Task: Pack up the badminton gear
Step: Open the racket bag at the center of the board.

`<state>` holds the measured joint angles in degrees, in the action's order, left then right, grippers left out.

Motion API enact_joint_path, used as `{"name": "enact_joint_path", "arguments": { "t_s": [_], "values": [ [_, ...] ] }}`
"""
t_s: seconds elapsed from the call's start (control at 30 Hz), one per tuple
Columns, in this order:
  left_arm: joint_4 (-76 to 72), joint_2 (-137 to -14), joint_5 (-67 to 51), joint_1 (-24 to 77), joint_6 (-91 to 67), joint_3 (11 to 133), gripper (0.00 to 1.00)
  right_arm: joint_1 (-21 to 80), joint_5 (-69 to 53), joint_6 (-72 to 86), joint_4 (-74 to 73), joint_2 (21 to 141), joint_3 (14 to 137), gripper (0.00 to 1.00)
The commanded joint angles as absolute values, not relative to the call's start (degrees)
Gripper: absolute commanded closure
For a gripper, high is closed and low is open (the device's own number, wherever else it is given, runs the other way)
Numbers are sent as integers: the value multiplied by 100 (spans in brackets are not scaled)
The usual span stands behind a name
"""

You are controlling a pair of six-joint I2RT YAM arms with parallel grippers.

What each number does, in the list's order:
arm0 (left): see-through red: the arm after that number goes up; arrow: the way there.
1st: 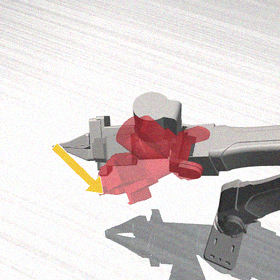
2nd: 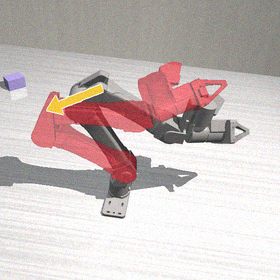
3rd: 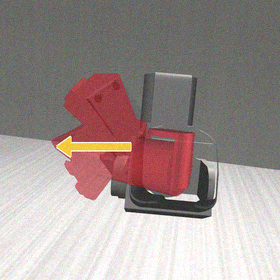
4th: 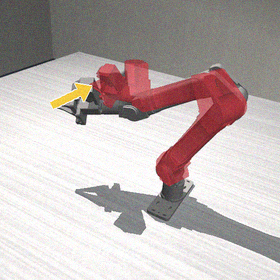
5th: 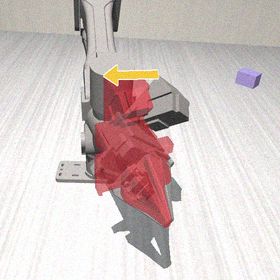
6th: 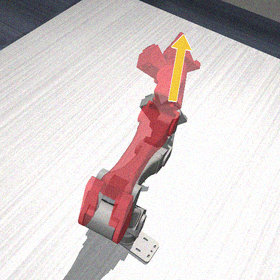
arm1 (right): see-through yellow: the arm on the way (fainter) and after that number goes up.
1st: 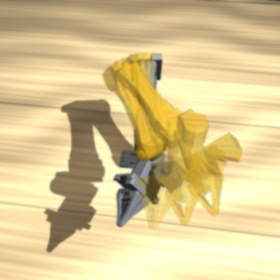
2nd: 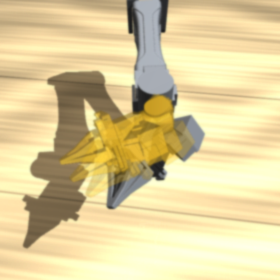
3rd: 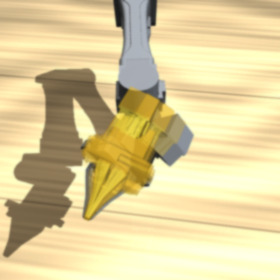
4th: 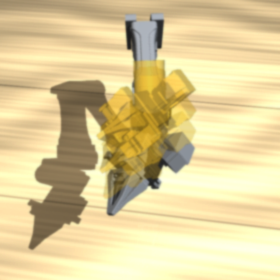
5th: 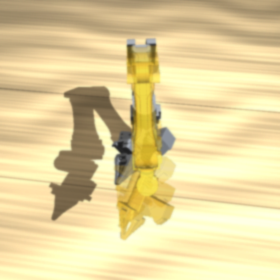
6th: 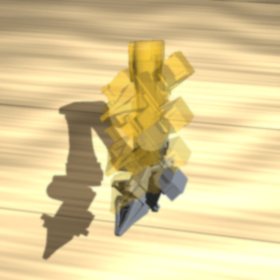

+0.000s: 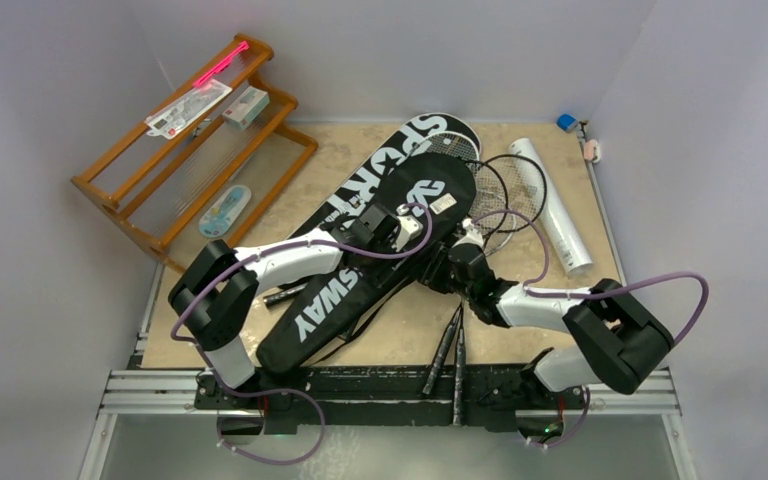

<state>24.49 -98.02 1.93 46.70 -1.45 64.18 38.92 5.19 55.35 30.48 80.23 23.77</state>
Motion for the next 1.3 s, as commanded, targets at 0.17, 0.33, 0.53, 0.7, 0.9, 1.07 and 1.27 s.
{"name": "enact_joint_path", "arguments": {
  "t_s": [0.17, 0.33, 0.53, 0.7, 0.9, 1.07, 1.27],
  "values": [
    [2386, -9543, 132, 4703, -187, 6601, 47, 3859, 580, 5506, 3218, 8077, 2656, 63],
    [2388, -9520, 110, 4702, -186, 6601, 47, 3858, 564, 5504, 3242, 8226, 2729, 63],
    [2388, -9489, 88, 4702, -188, 6596, 47, 3858, 506, 5537, 3233, 8412, 2748, 66],
    [2396, -9483, 75, 4704, -185, 6601, 46, 3859, 526, 5594, 3316, 8397, 2602, 71],
    [2398, -9468, 27, 4702, -172, 6601, 47, 3863, 588, 5567, 3301, 8383, 2555, 72],
    [2399, -9466, -133, 4702, -153, 6592, 47, 3850, 584, 5537, 3299, 8480, 2646, 72],
    [2398, -9487, -267, 4702, -134, 6592, 47, 3824, 527, 5512, 3322, 8666, 2823, 67]
  ]
}}
